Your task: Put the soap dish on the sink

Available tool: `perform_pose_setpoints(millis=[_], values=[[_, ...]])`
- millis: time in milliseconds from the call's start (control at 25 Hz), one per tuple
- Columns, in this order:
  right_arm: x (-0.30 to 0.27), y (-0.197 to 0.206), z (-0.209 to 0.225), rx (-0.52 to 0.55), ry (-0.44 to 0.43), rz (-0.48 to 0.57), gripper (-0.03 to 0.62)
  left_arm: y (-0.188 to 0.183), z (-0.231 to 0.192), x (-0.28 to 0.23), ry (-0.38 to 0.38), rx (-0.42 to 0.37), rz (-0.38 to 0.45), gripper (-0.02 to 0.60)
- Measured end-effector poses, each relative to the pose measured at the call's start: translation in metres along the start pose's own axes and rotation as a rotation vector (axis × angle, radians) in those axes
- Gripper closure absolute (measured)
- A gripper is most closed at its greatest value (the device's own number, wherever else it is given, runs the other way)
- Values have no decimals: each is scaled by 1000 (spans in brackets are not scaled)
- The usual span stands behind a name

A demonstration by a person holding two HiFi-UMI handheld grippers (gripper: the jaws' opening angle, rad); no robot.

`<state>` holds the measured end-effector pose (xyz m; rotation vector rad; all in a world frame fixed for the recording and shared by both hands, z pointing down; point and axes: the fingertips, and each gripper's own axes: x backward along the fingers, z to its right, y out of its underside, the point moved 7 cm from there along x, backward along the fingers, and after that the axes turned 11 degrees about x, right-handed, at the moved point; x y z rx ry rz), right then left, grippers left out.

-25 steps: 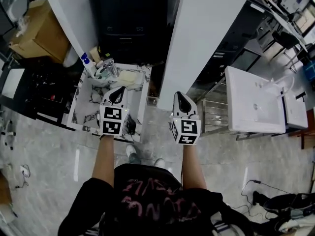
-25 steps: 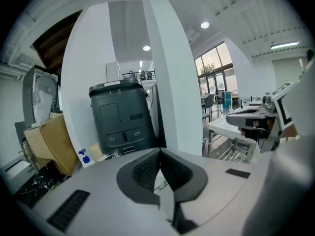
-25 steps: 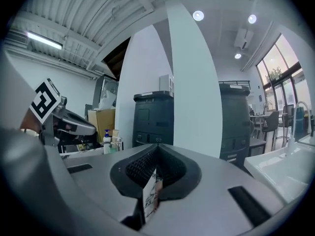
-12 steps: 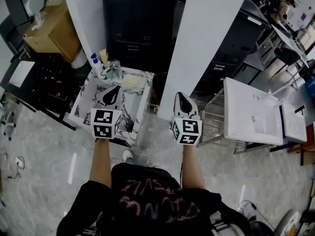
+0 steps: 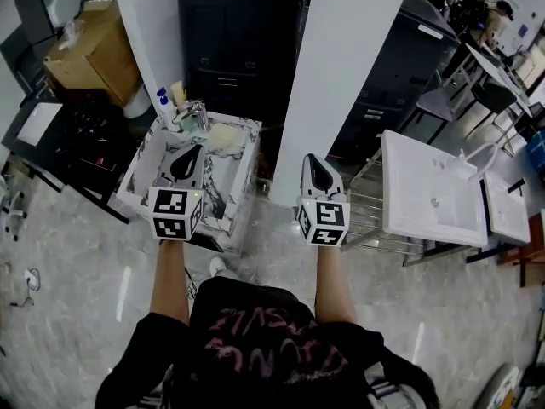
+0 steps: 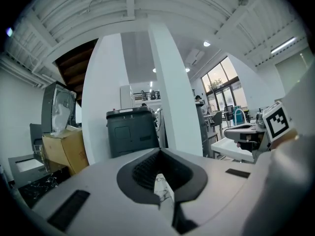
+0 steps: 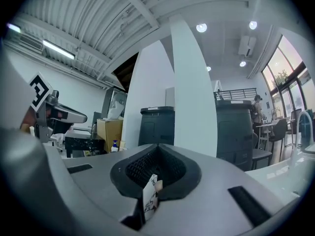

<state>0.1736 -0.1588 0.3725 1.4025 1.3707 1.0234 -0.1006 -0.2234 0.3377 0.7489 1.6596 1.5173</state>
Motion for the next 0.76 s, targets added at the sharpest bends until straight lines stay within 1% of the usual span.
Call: perform_pose_setpoints(millis=[120,360,520,760], values=[[4,-1,0,9,0,-4,582,-2,-2,4,-11,5,8,566],[7,1,-1,21,-1,-9,582,3,-4,8,-16,-1,0,566],[6,0,-3,30,-1,-3,582,5,-7,9,-12,0,16,566],[5,1,-9,29,-5,-7,582,9,-14,10,-21,2,4,566]])
